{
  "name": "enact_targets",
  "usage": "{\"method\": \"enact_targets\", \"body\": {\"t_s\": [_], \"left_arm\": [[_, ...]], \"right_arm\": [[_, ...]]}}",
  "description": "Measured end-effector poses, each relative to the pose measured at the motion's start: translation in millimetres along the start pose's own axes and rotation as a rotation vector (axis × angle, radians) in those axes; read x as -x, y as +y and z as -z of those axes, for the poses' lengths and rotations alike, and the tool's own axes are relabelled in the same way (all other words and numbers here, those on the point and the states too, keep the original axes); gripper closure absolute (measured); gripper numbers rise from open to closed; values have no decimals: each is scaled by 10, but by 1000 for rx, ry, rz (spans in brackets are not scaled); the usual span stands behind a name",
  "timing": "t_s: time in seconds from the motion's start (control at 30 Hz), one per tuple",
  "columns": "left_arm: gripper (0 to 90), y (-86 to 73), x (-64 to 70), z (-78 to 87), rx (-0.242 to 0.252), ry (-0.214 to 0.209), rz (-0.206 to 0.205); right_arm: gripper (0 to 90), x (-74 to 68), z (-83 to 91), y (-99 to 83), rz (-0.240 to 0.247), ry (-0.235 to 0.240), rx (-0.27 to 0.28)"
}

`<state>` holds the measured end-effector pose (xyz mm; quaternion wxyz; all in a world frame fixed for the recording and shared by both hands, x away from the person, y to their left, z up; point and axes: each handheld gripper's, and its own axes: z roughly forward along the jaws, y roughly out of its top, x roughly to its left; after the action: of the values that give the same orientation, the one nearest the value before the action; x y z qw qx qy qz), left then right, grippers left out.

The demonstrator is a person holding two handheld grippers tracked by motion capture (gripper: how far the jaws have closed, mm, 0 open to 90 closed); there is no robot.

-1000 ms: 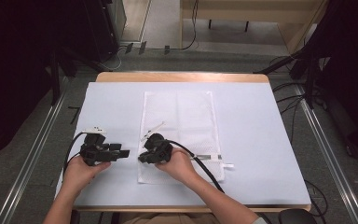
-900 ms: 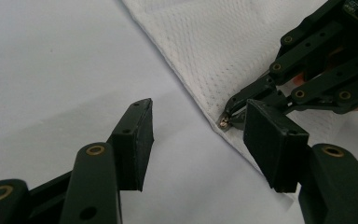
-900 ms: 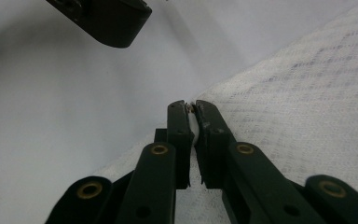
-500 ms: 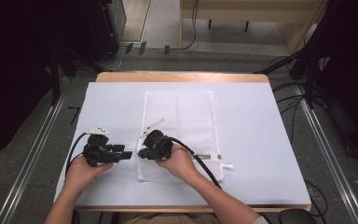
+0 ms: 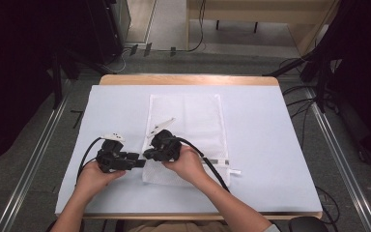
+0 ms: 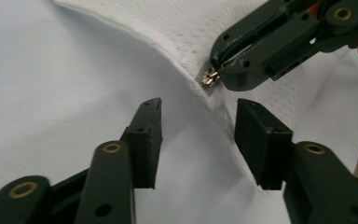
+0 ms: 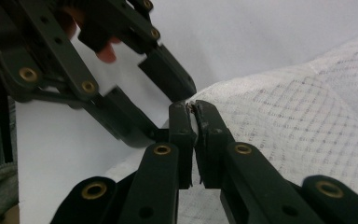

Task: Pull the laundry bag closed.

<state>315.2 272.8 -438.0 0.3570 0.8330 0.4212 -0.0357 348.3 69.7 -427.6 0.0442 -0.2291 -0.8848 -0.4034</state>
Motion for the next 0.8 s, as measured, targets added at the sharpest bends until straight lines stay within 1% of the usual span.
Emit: {"method": "enact_targets", "body": {"t_s": [0.1, 0.17, 0.27, 0.37, 0.43, 0.47, 0.5, 0.63, 0.7, 0.73, 0.8], "left_arm": [[595, 25, 14, -53, -25, -11, -12], [641, 40, 16, -72, -41, -19, -21], [698, 56, 12, -94, -52, -27, -27], [740, 66, 8, -108, -58, -37, -27], [759, 76, 4, -113, -70, -39, -35], [767, 79, 2, -117, -73, -38, -47], [777, 80, 4, -122, -74, -33, -46], [858, 85, 4, -128, -82, -51, -36], [869, 89, 7, -125, -88, -54, -31], [871, 90, 5, -125, -93, -62, -24], [873, 102, 10, -128, -114, -66, -13]], "right_arm": [[877, -12, 17, 4, 0, 13, 3], [877, -22, 26, 4, 11, 14, 1], [877, -33, 36, -3, 19, 21, -7], [877, -42, 42, -13, 14, 25, -11], [877, -31, 44, -20, 16, 34, -13], [878, -28, 44, -23, 13, 36, -13], [878, -28, 44, -25, 11, 37, -15], [878, -24, 36, -30, 2, 37, -24], [878, -19, 32, -32, 2, 43, -26], [878, -15, 34, -32, 0, 45, -31], [878, -10, 28, -38, -2, 50, -31]]}}
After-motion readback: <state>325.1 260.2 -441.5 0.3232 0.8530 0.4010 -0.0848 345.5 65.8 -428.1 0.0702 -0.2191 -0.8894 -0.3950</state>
